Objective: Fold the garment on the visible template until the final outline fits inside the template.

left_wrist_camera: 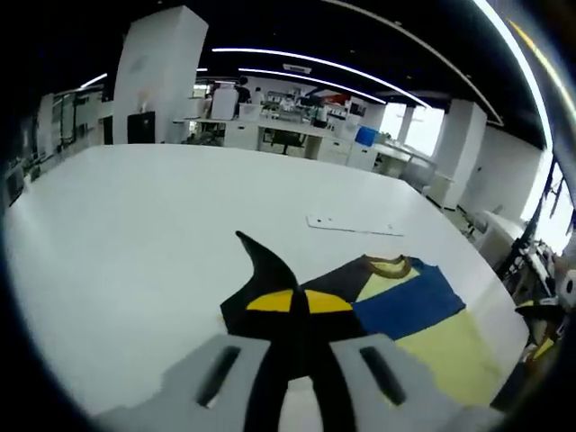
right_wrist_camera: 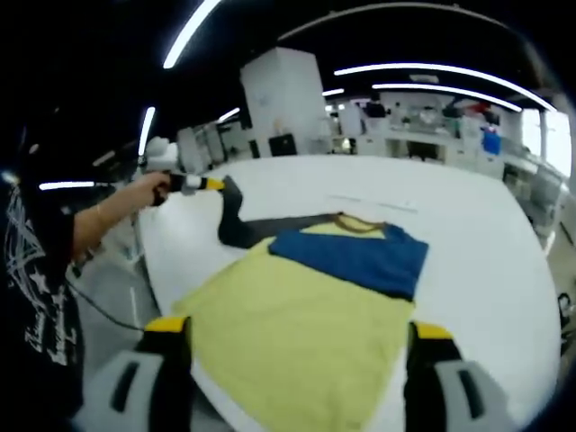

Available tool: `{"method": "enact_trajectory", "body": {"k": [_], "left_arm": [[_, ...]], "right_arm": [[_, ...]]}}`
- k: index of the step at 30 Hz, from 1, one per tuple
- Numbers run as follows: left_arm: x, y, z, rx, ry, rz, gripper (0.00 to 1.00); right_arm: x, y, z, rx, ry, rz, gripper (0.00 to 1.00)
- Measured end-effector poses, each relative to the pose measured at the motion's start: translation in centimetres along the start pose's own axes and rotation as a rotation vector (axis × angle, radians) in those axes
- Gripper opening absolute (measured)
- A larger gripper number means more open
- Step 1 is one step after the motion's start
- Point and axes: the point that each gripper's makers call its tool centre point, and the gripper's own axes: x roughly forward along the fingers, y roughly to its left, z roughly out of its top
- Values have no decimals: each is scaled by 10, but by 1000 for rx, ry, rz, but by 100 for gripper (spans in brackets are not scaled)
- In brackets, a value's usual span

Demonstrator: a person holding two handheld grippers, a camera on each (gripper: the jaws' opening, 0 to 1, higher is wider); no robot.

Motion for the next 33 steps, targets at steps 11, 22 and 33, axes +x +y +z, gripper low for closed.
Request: {"method": "enact_trajectory", "body": {"k": [11, 22, 33], "left_arm": [[15, -42, 3, 15, 6, -75, 0], [28, -77, -1, 34, 31, -139, 0], [45, -115, 2, 46, 32, -210, 0]], "right_arm": [[1, 4, 0, -13, -3, 14, 99], [0, 6, 1, 1, -15, 21, 99], [1, 5, -3, -10, 3, 25, 99]]}}
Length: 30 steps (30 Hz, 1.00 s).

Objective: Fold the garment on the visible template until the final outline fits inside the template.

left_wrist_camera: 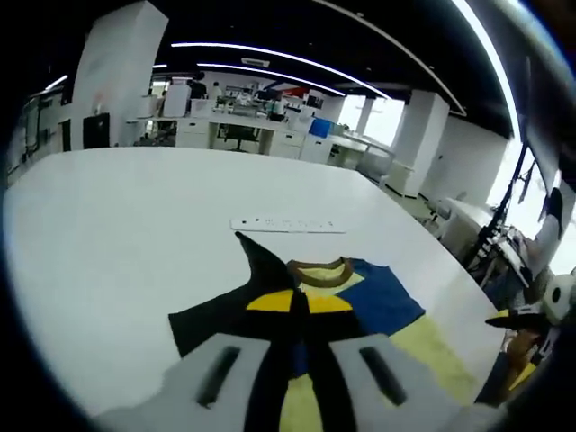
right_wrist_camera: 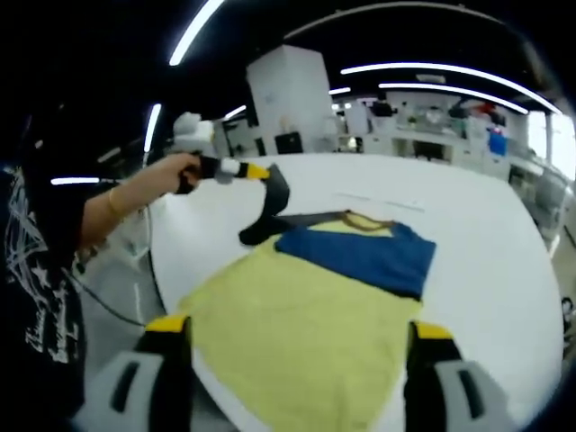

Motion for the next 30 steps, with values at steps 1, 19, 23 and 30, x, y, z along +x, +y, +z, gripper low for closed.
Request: {"method": "enact_trajectory", "body": {"k": [1, 19, 23, 30], "left_arm": [[3, -3, 0, 1, 1, -7, 0], [34, -49, -8, 8, 60, -105, 0], [40, -60, -9, -12, 67, -126, 0], [52, -81, -11, -7, 69, -160, 0]], "right_arm": [[0, 0, 0, 1, -1, 0, 99], [2, -1, -8, 2, 18, 0, 99], [3, 0, -9, 0, 25, -1, 99], [2, -4, -11, 2, 25, -8, 99]]}}
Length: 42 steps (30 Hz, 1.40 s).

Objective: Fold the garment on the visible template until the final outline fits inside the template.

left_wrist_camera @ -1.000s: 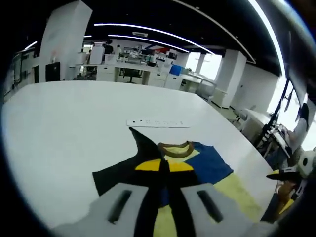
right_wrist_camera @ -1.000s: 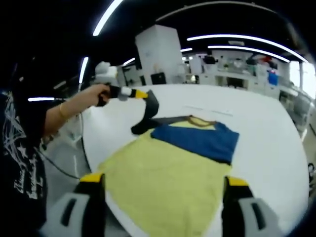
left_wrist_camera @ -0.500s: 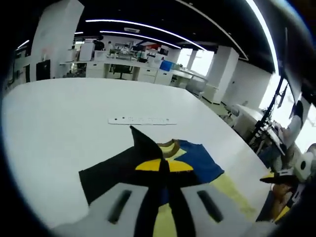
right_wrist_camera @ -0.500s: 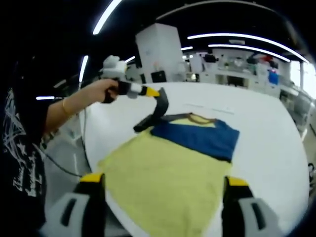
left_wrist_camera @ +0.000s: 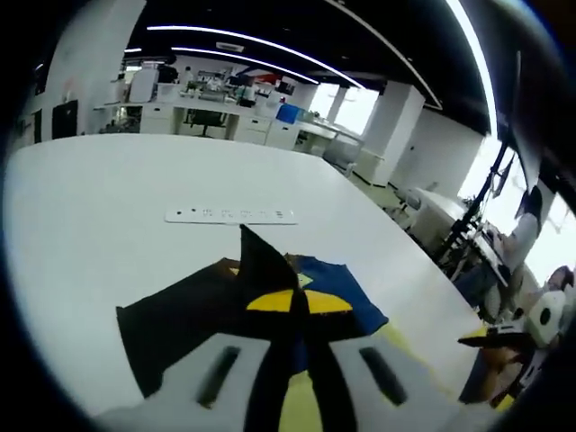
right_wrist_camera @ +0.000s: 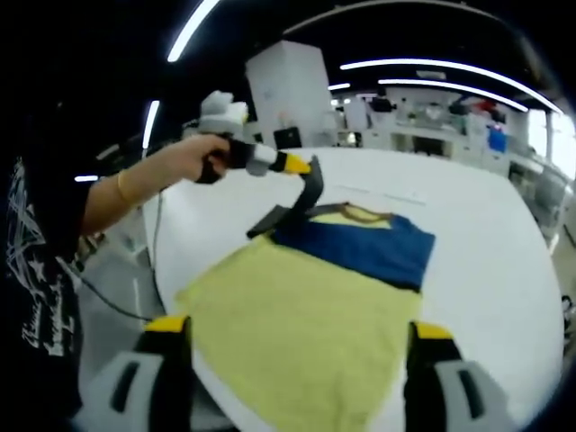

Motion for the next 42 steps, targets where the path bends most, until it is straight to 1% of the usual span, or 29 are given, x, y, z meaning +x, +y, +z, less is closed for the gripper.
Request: {"method": "enact_trajectory", "body": {"k": [9, 17, 28, 29, 32, 35, 42], "left_arm": [[22, -21, -3, -10, -1, -53, 0], [39, -37, -10, -14, 9, -95, 0], [60, -60, -11, -5, 8, -151, 0], [62, -62, -13, 8, 13, -156, 0], [67, -69, -17, 9, 16, -168, 0], [72, -78, -24, 14, 33, -182, 0], [83, -90, -35, 34, 56, -203, 0]], "right_arm": [[-1, -5, -4, 2, 18, -6, 99], [1, -7, -6, 8, 27, -7, 99], [5, -8, -7, 15, 35, -10, 99], [5, -9, -8, 16, 36, -10, 99], [5, -11, -9, 22, 38, -12, 99], [7, -10, -12, 25, 44, -11, 99], [9, -8, -15, 34, 51, -1, 99]]}}
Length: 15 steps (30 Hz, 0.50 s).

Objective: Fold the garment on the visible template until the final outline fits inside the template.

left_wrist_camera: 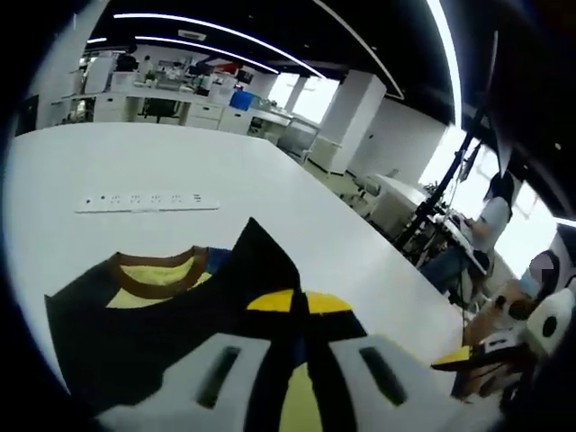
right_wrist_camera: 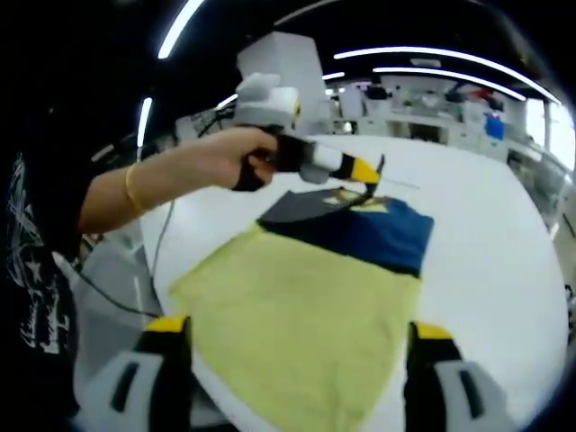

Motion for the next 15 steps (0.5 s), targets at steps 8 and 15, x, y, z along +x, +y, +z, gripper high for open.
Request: {"method": "enact_trajectory", "body": {"k": [8, 15], "left_arm": [[16, -11, -22, 24, 53, -17, 0], [28, -23, -50, 57, 124, -31, 0]], "right_arm": [[2, -1, -4, 12, 3, 3, 99], [4, -2, -7, 23, 8, 4, 99]]}}
